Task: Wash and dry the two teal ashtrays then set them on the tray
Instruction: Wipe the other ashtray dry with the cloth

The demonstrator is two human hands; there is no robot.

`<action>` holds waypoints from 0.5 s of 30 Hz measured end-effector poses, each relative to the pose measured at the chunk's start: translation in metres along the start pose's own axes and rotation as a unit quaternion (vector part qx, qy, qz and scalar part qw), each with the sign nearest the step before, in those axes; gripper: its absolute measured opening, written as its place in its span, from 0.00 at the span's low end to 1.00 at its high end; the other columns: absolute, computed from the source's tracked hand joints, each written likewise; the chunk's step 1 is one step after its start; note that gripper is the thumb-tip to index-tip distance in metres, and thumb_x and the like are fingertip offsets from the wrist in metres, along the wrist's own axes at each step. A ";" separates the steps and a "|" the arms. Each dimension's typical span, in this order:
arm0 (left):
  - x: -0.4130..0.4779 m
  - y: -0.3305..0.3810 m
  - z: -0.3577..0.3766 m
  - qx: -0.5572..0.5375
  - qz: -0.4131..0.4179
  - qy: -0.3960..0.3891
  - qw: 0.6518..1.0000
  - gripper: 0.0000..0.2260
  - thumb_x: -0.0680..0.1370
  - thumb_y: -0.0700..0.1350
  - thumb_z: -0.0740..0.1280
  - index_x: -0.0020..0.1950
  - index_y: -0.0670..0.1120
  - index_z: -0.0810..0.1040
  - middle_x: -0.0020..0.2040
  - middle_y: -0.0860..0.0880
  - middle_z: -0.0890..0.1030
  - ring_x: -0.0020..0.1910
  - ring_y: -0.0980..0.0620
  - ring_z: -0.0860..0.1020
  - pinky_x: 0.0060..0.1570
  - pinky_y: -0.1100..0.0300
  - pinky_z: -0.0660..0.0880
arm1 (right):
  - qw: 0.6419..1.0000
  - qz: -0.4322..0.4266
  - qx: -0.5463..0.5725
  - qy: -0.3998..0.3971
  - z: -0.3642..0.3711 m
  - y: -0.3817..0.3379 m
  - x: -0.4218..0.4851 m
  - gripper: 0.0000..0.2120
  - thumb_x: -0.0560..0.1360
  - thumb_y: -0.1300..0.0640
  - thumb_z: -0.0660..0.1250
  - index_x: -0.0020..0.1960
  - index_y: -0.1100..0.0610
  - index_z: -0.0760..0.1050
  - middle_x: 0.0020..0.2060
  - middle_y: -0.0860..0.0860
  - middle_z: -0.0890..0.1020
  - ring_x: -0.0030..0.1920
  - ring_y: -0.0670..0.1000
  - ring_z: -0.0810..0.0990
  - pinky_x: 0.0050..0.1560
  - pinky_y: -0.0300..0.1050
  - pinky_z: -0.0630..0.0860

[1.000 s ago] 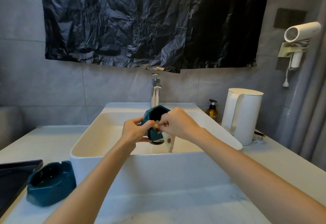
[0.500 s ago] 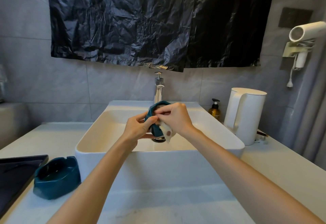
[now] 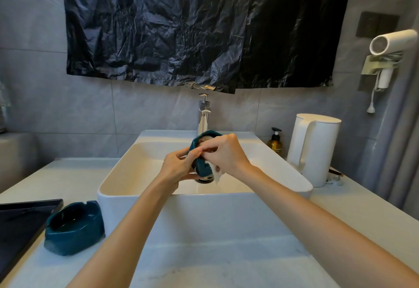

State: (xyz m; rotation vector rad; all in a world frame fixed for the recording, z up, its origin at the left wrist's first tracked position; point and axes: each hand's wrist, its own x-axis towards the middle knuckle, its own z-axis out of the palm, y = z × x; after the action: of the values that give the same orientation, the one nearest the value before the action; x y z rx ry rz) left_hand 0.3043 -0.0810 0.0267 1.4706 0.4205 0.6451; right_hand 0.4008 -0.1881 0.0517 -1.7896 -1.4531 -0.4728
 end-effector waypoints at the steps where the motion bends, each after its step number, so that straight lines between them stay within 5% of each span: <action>1: 0.000 0.000 0.000 -0.001 0.004 0.003 1.000 0.16 0.76 0.48 0.68 0.62 0.43 0.77 0.48 0.42 0.82 0.42 0.44 0.83 0.36 0.54 0.82 | 1.000 0.002 -0.016 0.022 0.001 -0.003 0.002 0.07 0.73 0.61 0.71 0.48 0.55 0.85 0.43 0.52 0.86 0.44 0.50 0.83 0.48 0.42 0.79; 4: 0.000 0.000 -0.001 0.002 0.015 0.016 1.000 0.15 0.76 0.47 0.69 0.61 0.42 0.78 0.48 0.42 0.82 0.42 0.43 0.83 0.38 0.52 0.82 | 0.994 -0.029 -0.099 0.031 0.002 -0.009 0.009 0.07 0.75 0.57 0.68 0.49 0.56 0.85 0.45 0.53 0.86 0.42 0.52 0.83 0.49 0.46 0.79; 9: 0.000 0.000 -0.001 -0.008 0.021 0.053 0.998 0.14 0.76 0.43 0.69 0.60 0.41 0.78 0.49 0.40 0.82 0.45 0.41 0.83 0.41 0.47 0.82 | 0.935 -0.050 -0.340 -0.088 -0.005 -0.007 0.017 0.11 0.80 0.54 0.59 0.53 0.57 0.78 0.49 0.52 0.83 0.48 0.55 0.81 0.46 0.44 0.75; 15: 0.001 -0.001 0.000 0.014 0.017 0.076 0.997 0.16 0.76 0.42 0.69 0.63 0.40 0.77 0.54 0.40 0.81 0.48 0.40 0.82 0.43 0.44 0.81 | 0.904 -0.059 -0.368 -0.212 -0.013 -0.007 0.022 0.06 0.77 0.59 0.65 0.53 0.57 0.75 0.48 0.54 0.81 0.47 0.55 0.80 0.47 0.47 0.79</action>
State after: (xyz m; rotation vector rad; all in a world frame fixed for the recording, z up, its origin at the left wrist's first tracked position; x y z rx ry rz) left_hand 0.3055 -0.0800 0.0260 1.4620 0.5249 0.7831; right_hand 0.4024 -0.1832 0.0774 -2.5244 -1.8392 -0.8110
